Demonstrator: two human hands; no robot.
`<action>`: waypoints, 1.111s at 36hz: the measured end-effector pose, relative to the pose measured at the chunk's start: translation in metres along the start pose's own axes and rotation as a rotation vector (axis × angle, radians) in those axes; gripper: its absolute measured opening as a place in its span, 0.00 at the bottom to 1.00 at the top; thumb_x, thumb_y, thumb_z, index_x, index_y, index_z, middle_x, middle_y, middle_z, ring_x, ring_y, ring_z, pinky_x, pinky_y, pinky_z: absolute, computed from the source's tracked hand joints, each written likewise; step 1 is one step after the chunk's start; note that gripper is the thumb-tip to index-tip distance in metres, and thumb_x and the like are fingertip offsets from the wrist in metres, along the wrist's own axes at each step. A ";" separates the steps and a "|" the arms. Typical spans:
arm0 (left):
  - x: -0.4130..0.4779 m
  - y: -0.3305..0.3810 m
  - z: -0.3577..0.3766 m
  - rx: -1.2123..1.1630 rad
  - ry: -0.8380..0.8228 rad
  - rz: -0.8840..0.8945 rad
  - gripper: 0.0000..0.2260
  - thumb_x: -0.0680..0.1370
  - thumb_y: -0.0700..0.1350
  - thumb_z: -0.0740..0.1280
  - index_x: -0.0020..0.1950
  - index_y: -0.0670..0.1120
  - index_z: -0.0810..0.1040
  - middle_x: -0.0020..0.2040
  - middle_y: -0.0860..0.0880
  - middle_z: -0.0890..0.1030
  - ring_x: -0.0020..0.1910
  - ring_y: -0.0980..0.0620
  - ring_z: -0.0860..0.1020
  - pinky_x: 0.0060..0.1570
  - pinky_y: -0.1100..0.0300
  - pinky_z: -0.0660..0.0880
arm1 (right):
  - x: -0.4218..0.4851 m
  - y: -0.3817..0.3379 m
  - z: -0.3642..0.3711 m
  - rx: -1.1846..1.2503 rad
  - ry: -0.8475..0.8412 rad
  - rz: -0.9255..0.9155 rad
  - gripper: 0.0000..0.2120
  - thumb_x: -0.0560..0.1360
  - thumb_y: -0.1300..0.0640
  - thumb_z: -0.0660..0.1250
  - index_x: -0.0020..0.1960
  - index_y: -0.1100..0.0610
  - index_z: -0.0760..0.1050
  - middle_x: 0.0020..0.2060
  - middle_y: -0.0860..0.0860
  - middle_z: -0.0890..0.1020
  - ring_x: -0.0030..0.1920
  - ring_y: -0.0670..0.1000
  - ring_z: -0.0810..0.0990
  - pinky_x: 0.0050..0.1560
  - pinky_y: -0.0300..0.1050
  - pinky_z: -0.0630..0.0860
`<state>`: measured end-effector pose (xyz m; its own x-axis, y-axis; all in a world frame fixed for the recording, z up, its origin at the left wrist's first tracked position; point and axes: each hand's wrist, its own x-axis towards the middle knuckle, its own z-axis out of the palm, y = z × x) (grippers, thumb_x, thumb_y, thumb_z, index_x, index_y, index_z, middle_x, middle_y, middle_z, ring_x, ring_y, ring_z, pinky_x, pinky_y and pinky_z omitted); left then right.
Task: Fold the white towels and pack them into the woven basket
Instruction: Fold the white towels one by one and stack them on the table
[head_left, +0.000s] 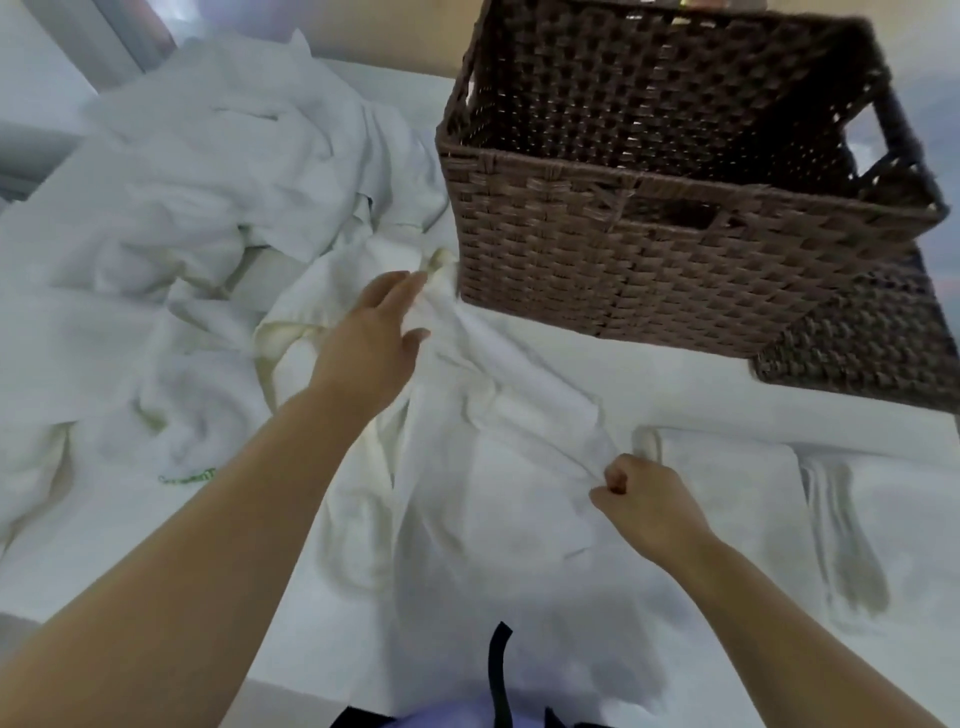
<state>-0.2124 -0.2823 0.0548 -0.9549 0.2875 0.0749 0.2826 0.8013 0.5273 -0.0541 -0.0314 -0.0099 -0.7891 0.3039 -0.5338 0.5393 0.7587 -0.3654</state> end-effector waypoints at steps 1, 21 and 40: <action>0.000 0.002 0.004 0.017 -0.070 -0.010 0.25 0.78 0.45 0.66 0.74 0.52 0.63 0.74 0.51 0.63 0.57 0.48 0.76 0.58 0.52 0.73 | -0.001 0.002 0.000 0.002 0.003 0.012 0.09 0.73 0.50 0.65 0.38 0.53 0.70 0.32 0.49 0.78 0.32 0.49 0.77 0.31 0.42 0.71; -0.122 -0.046 0.091 0.341 -0.534 -0.355 0.21 0.77 0.54 0.62 0.65 0.44 0.65 0.60 0.45 0.70 0.57 0.45 0.73 0.50 0.54 0.72 | 0.015 0.003 0.024 0.246 0.002 0.063 0.18 0.67 0.51 0.75 0.38 0.52 0.64 0.33 0.46 0.72 0.30 0.46 0.72 0.28 0.39 0.63; -0.123 -0.090 0.043 -0.045 -0.320 -0.452 0.13 0.79 0.47 0.62 0.35 0.47 0.69 0.31 0.49 0.74 0.32 0.50 0.73 0.31 0.60 0.66 | -0.026 -0.019 0.038 0.458 0.148 0.162 0.15 0.75 0.50 0.65 0.39 0.62 0.71 0.31 0.55 0.76 0.32 0.53 0.75 0.36 0.45 0.73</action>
<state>-0.1164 -0.3676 -0.0383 -0.9028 0.0704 -0.4243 -0.1601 0.8606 0.4834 -0.0329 -0.0757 -0.0185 -0.7001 0.5002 -0.5095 0.7055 0.3746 -0.6017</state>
